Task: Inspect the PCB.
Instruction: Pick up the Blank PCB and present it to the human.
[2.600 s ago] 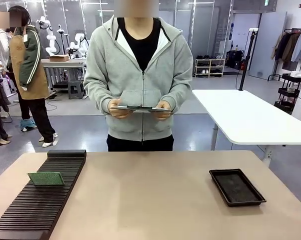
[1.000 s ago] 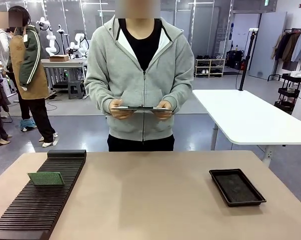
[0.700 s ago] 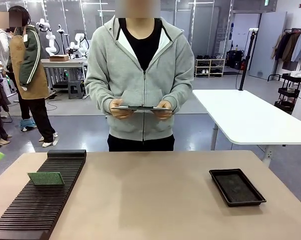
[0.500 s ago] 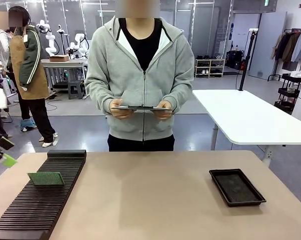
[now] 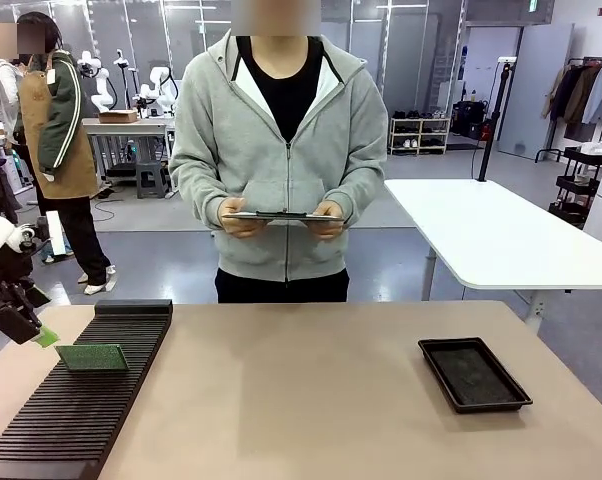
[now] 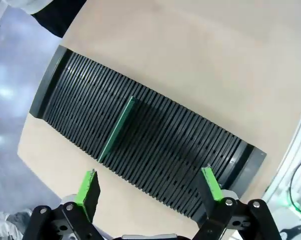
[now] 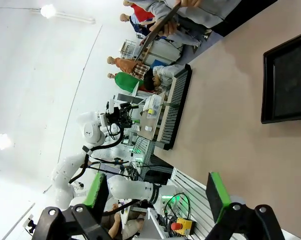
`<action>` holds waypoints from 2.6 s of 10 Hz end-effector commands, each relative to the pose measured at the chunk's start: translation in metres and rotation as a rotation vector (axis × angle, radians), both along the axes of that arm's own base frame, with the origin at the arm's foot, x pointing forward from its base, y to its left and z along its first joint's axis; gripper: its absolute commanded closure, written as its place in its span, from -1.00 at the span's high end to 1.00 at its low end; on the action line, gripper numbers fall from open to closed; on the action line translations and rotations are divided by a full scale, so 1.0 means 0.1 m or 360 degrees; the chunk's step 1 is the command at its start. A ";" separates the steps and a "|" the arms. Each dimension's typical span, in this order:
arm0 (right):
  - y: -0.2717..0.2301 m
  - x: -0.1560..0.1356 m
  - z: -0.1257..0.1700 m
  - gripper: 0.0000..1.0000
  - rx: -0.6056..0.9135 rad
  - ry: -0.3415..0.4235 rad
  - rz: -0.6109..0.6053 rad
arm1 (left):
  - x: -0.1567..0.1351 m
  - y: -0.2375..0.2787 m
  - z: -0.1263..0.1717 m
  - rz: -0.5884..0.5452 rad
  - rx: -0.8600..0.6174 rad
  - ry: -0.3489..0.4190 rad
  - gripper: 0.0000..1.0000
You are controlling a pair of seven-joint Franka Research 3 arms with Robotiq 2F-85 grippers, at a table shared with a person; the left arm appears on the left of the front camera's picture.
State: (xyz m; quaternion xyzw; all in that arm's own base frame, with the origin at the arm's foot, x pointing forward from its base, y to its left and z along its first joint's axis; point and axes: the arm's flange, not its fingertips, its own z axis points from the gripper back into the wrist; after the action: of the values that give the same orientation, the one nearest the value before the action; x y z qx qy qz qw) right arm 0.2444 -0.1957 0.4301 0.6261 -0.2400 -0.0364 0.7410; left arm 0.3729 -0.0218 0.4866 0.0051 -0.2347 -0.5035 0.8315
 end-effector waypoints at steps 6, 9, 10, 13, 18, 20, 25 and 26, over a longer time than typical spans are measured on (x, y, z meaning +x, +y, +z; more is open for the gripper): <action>-0.01 0.00 0.02 1.00 0.0007 -0.0014 -0.0001 | 0.38 0.07 -0.16 -0.0447 0.0378 -0.0088 1.00; -0.01 0.00 0.02 1.00 0.0007 -0.0014 -0.0001 | 0.70 0.13 -0.33 -0.0550 0.0473 0.0009 1.00; -0.01 0.00 0.02 1.00 0.0007 -0.0014 -0.0001 | 0.82 0.18 -0.41 -0.0635 0.0474 0.0016 1.00; -0.01 0.00 0.02 1.00 0.0007 -0.0014 -0.0001 | 1.16 0.36 -0.71 -0.0649 0.0396 0.0136 1.00; -0.01 0.00 0.02 1.00 0.0007 -0.0014 -0.0001 | 1.44 0.41 -1.10 -0.0665 0.0402 0.0209 1.00; -0.01 0.00 0.02 1.00 0.0007 -0.0014 -0.0001 | 1.51 0.39 -1.16 -0.0673 0.0381 0.0226 1.00; -0.01 0.00 0.02 1.00 0.0007 -0.0014 -0.0001 | 1.53 0.39 -1.27 -0.0630 0.0402 0.0241 -0.72; -0.01 0.00 0.02 1.00 0.0007 -0.0014 -0.0001 | 1.53 0.39 -1.29 -0.0634 0.0395 0.0255 -1.00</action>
State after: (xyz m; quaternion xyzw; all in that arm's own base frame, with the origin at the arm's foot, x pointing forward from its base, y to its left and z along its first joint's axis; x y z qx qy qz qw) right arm 0.2442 -0.1960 0.4294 0.6267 -0.2391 -0.0375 0.7407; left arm 0.5212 0.0167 0.3592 0.0225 -0.1015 -0.6851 0.7210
